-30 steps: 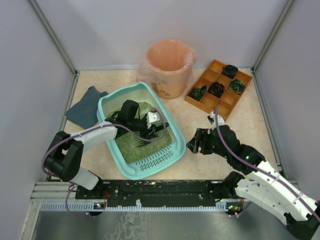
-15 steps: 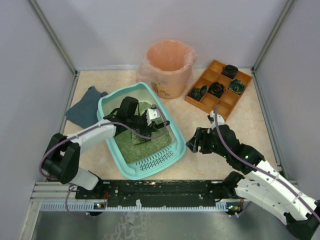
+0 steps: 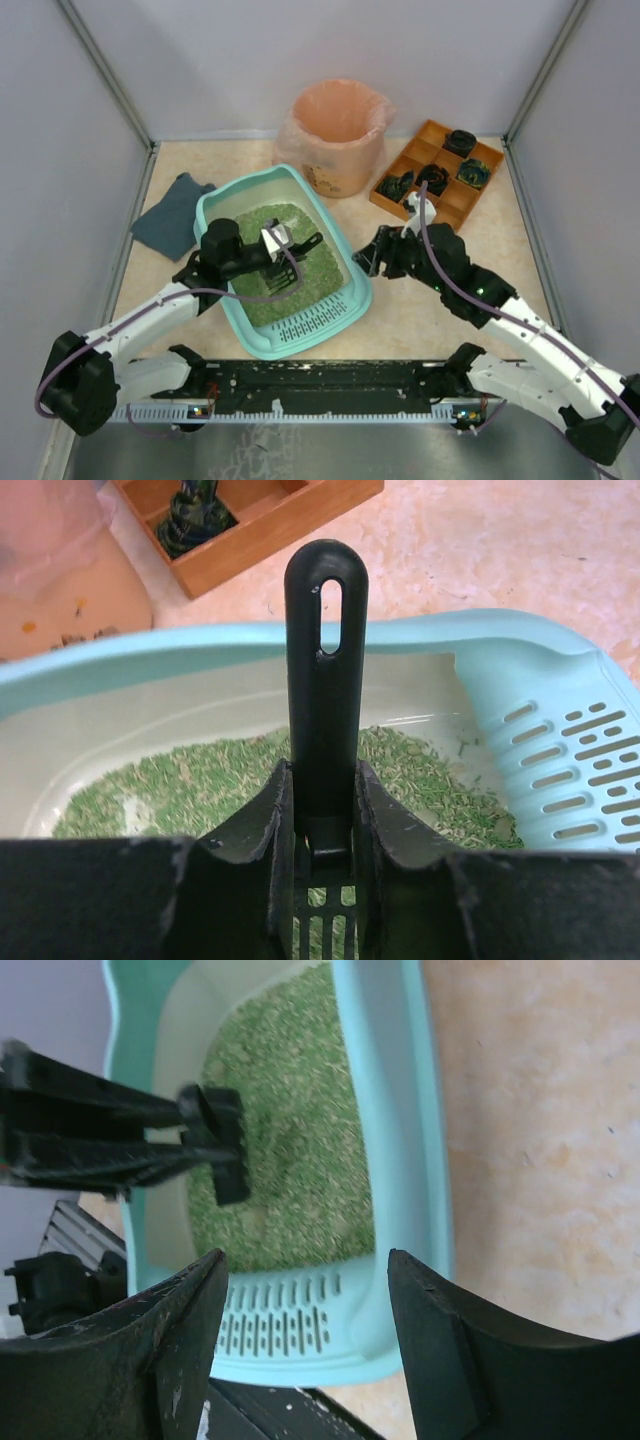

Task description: Clean the litter box

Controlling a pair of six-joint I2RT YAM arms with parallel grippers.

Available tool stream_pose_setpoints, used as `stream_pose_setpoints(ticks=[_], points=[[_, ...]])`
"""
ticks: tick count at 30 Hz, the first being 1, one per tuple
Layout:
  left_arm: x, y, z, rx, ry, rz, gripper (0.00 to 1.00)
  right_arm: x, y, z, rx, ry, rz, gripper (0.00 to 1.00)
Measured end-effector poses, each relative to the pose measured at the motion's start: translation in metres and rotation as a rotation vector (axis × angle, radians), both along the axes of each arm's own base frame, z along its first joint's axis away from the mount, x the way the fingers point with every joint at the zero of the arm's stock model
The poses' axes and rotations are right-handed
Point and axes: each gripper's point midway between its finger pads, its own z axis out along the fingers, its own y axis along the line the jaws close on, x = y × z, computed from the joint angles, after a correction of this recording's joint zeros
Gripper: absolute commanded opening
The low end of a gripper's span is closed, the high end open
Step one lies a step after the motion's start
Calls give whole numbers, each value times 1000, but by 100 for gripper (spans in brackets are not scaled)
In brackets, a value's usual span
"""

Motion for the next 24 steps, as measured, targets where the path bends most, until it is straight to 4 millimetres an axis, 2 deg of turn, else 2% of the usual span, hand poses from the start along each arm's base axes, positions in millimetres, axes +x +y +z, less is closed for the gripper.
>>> stream_pose_setpoints(ticks=[5, 9, 12, 15, 21, 24], points=[[-2, 8, -8, -85, 25, 86, 0, 22, 33, 35, 52, -73, 70, 65], [3, 5, 8, -157, 13, 109, 0, 41, 60, 70, 123, -142, 106, 64], [5, 3, 20, -204, -1, 111, 0, 54, 78, 84, 171, -165, 125, 63], [5, 1, 30, -248, -11, 111, 0, 63, 94, 79, 190, -153, 142, 62], [7, -4, 37, -294, -3, 104, 0, 74, 131, 36, 135, -66, 203, 56], [7, -5, 36, -301, 13, 103, 0, 71, 142, 20, 106, -40, 227, 52]])
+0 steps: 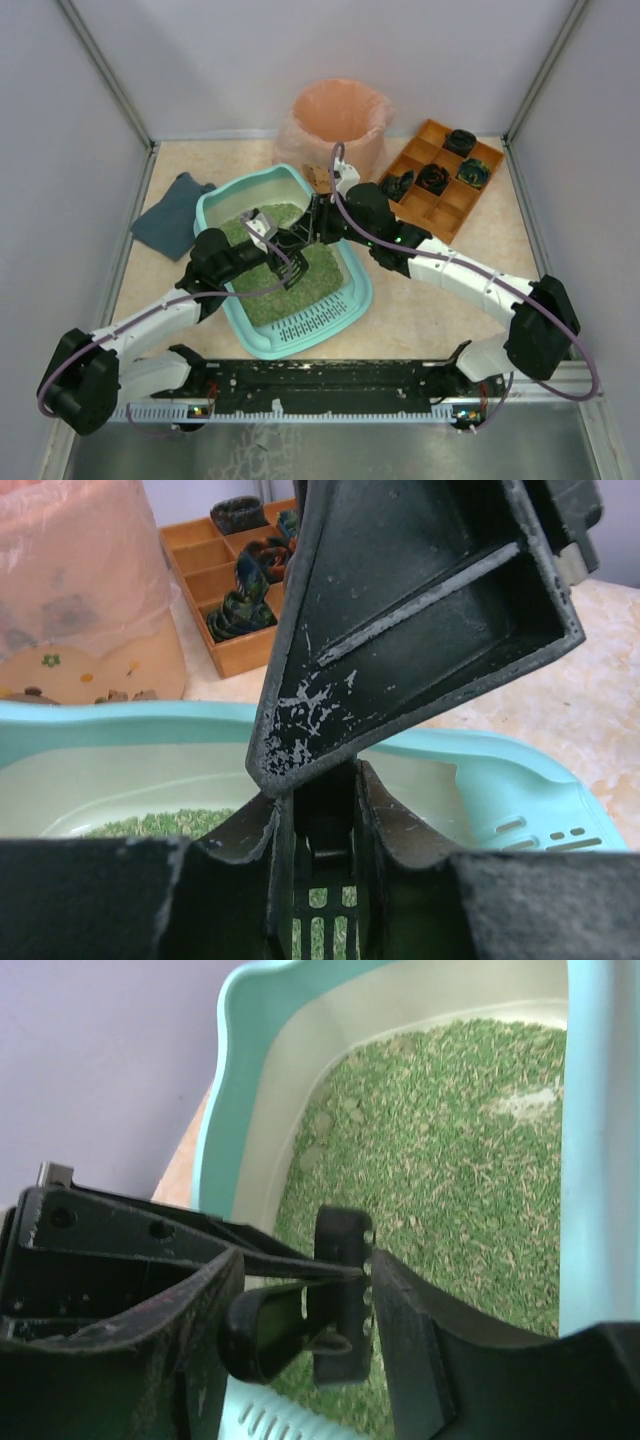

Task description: Clean the litter box

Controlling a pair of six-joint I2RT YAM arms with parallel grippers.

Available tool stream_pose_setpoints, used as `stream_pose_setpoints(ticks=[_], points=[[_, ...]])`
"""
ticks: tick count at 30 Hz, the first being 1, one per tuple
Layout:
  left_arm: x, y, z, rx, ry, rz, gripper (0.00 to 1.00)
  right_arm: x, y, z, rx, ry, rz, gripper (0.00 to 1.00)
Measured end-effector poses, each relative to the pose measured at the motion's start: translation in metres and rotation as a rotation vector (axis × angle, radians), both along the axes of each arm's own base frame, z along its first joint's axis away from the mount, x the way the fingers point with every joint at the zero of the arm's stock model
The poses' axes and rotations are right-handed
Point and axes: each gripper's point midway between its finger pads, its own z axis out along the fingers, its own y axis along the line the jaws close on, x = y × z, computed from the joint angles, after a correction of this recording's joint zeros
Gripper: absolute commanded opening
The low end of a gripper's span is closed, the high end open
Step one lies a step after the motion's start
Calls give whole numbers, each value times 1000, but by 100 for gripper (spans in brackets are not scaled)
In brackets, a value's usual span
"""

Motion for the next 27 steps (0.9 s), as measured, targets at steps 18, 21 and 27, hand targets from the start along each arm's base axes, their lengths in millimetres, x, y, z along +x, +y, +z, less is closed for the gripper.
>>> stream_pose_setpoints(ticks=[18, 21, 27], points=[[5, 1, -4, -10, 49, 29, 54, 4, -3, -13, -84, -13, -84, 0], [3, 1, -3, 7, 48, 23, 54, 7, -7, -9, -103, -29, -95, 0], [6, -1, 1, 62, 30, 4, 49, 7, -11, 11, -117, -80, -88, 0]])
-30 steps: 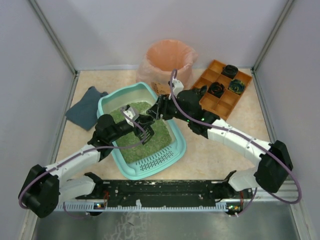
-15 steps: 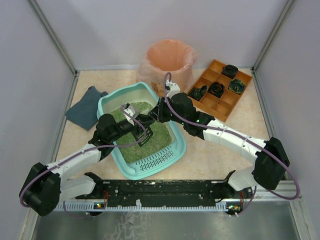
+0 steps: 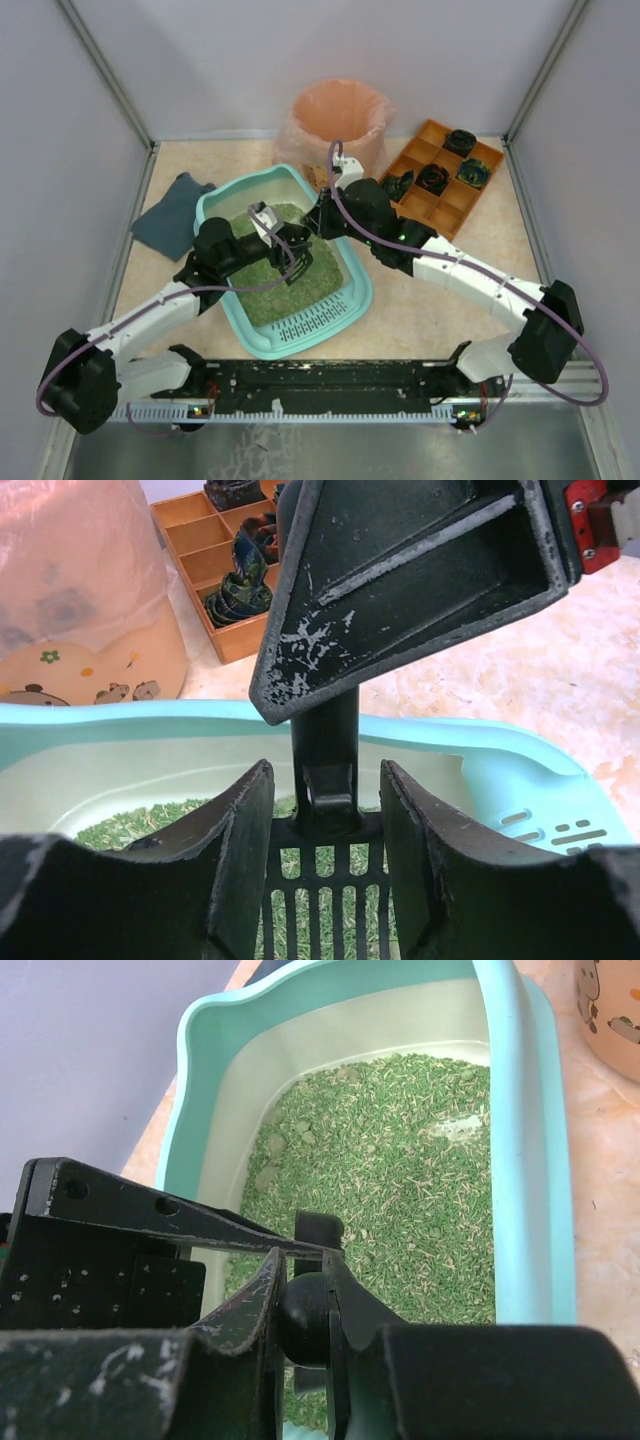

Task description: Clean the litter box

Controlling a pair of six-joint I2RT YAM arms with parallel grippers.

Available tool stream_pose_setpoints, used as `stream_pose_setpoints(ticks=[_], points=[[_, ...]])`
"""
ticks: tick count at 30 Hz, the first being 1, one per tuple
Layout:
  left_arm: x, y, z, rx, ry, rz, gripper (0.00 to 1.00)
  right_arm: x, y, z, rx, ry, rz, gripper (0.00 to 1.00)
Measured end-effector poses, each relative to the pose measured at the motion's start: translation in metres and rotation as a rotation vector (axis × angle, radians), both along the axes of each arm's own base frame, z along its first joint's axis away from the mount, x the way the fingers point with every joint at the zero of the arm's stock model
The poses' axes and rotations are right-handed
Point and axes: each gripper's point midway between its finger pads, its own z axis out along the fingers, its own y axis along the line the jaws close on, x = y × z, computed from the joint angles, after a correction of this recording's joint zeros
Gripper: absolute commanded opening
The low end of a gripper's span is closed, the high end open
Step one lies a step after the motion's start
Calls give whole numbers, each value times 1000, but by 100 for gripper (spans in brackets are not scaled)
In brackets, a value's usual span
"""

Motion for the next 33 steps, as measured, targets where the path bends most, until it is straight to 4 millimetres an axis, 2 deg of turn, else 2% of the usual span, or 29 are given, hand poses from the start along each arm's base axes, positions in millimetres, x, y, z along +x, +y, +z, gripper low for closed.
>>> stream_pose_setpoints(ticks=[3, 7, 9, 12, 14, 24, 27, 29, 31, 33], points=[[2, -1, 1, 24, -9, -7, 36, -1, -1, 2, -4, -9, 6, 0], [2, -3, -2, 44, -7, -24, 7, -2, -2, 1, -11, -6, 9, 0], [1, -4, -2, 44, -1, -29, 0, -1, -2, 1, -12, -8, 7, 10], [0, -4, -1, 41, -2, -34, 0, -1, -2, 1, -5, -6, 0, 24], [0, -5, -1, 40, -4, -37, 0, -2, -1, 2, 7, 5, 0, 29], [-3, -7, 3, 29, -17, -60, 0, -8, 8, -7, 70, 63, 20, 31], [-2, -7, 3, 27, -14, -57, 0, -8, 9, -8, 88, 70, 14, 26], [-2, -6, 3, 26, -10, -52, 0, -7, 10, -9, 95, 72, 10, 10], [-1, -5, 2, 22, 1, -43, 2, -3, 7, -13, 80, 68, -10, 0], [-2, -5, -1, 19, 18, -37, 6, -2, 5, -17, 74, 76, -21, 0]])
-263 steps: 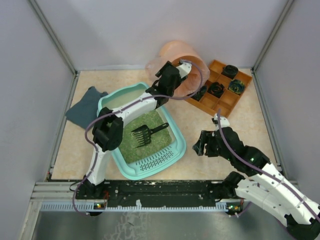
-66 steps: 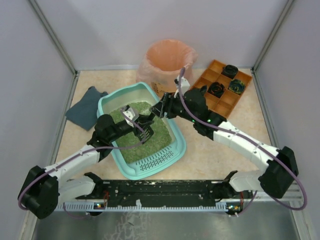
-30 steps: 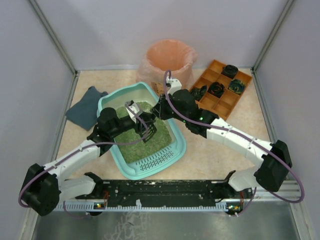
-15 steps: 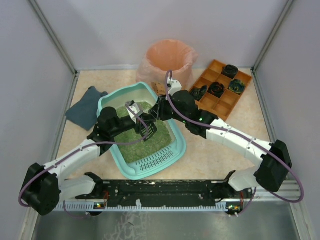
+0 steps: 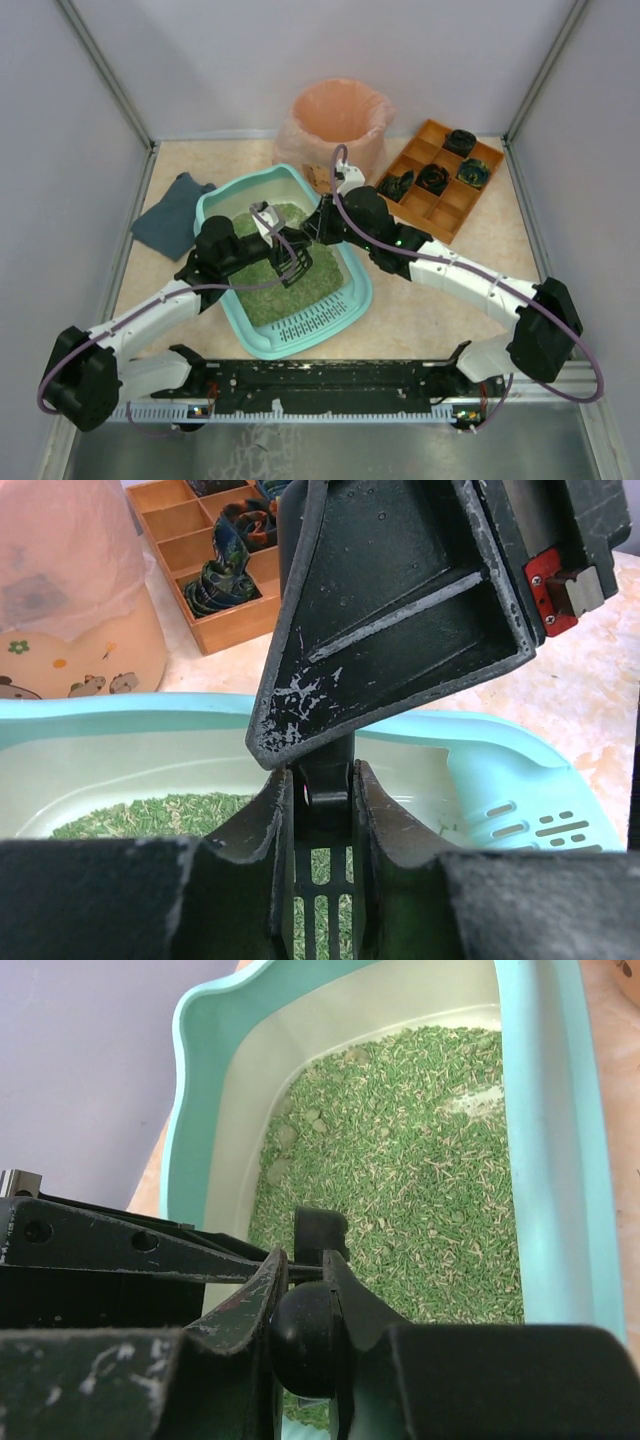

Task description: Clean the litter box

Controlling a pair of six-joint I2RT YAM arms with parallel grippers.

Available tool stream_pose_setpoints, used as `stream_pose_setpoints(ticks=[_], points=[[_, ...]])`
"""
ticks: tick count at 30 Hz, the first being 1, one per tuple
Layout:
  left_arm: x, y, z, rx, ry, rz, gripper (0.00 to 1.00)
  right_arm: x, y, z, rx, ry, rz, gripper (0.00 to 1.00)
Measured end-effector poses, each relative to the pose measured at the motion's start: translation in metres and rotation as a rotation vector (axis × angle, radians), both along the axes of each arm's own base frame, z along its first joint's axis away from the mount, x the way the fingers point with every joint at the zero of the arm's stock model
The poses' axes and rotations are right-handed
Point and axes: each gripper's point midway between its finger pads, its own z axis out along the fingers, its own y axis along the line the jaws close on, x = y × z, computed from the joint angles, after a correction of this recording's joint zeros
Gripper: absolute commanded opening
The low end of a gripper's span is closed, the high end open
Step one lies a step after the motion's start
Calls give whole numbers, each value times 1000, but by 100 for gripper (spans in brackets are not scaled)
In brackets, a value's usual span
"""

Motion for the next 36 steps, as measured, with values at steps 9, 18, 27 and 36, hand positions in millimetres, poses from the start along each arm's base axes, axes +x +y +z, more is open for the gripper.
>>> stream_pose_setpoints(ticks=[9, 18, 27, 36], points=[[1, 14, 9, -63, 99, 122, 71, 0, -3, -5, -31, -3, -17, 0], [26, 78, 51, -98, 321, 598, 74, 10, -15, 11, -64, -117, -3, 0], [10, 152, 19, 13, 440, 962, 76, 10, -8, 35, -108, -304, 222, 0], [-13, 191, 18, -43, 369, 1079, 75, -18, 42, 54, -30, -378, 673, 0]])
